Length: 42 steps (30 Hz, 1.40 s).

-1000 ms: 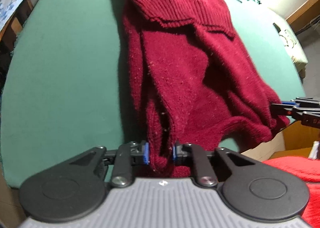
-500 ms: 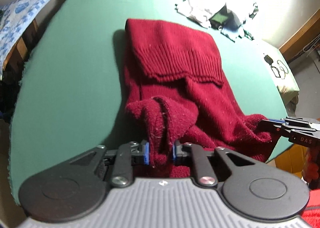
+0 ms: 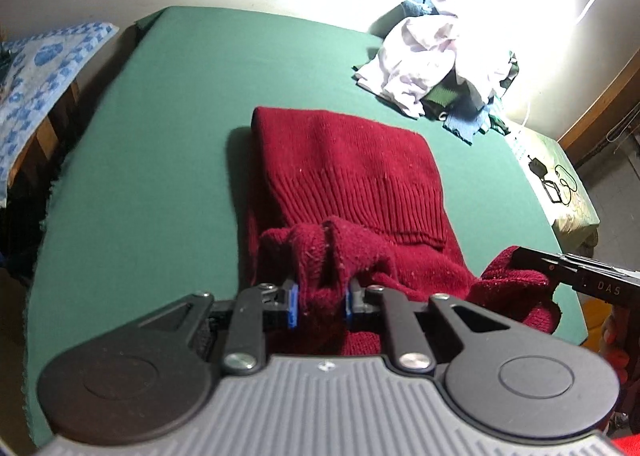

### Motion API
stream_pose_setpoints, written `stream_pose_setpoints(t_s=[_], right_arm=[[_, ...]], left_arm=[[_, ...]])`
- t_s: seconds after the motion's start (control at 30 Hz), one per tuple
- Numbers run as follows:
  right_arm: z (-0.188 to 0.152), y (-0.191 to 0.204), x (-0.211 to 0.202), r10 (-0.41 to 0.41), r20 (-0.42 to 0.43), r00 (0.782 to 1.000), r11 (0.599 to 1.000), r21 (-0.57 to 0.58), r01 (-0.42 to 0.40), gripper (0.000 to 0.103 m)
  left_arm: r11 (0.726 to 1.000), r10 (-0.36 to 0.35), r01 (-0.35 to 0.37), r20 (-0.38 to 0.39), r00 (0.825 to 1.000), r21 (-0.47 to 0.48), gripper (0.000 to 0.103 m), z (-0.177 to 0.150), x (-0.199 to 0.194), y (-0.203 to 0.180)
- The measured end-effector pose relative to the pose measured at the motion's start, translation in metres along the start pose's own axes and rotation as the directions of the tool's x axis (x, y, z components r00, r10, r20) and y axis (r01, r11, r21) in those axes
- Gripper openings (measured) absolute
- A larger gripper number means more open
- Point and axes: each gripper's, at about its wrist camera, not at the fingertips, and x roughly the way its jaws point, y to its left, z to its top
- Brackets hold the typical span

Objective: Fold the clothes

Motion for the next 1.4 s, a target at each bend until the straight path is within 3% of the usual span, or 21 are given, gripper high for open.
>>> stream_pose_setpoints(t_s=[0.57,0.97,1.17,1.3,1.37,1.4], right_arm=[[0.057,-0.016,0.038,-0.063,0.055,0.996,0.998,0.014,0.063,0.010],[0.078,-0.039,0.090,-0.105,-0.008,0.994,0.994,0.014,0.105,0.009],[0.084,-0.050,0.117,-0.138,-0.055,0.989,0.990,0.007,0.138,0.007],[0.089,-0.053,0.119,-0.148,-0.048,0.988,0.989,-0.011,0.147,0.014],[0.092,-0.055,0.110,-0.142,-0.030,0.989,0.990,-0.022,0.141,0.022],[0.093,-0.057,0.103,-0.134,-0.016,0.991,0.991,-0.024,0.134,0.033]], left_arm=[[0.999,-0.012,0.013,0.016,1.000,-0.035,0.015,0.052,0.030,0.019],[0.996,-0.038,0.031,-0.073,0.997,-0.088,0.016,0.078,0.079,0.042],[0.997,-0.043,0.037,-0.095,0.995,-0.065,0.019,0.087,0.096,0.043],[0.999,-0.028,0.025,-0.091,0.995,-0.041,0.031,0.091,0.104,0.045],[0.999,-0.023,0.019,-0.095,0.995,-0.044,0.037,0.091,0.106,0.048],[0.999,-0.022,0.017,-0.096,0.995,-0.047,0.042,0.091,0.107,0.050]])
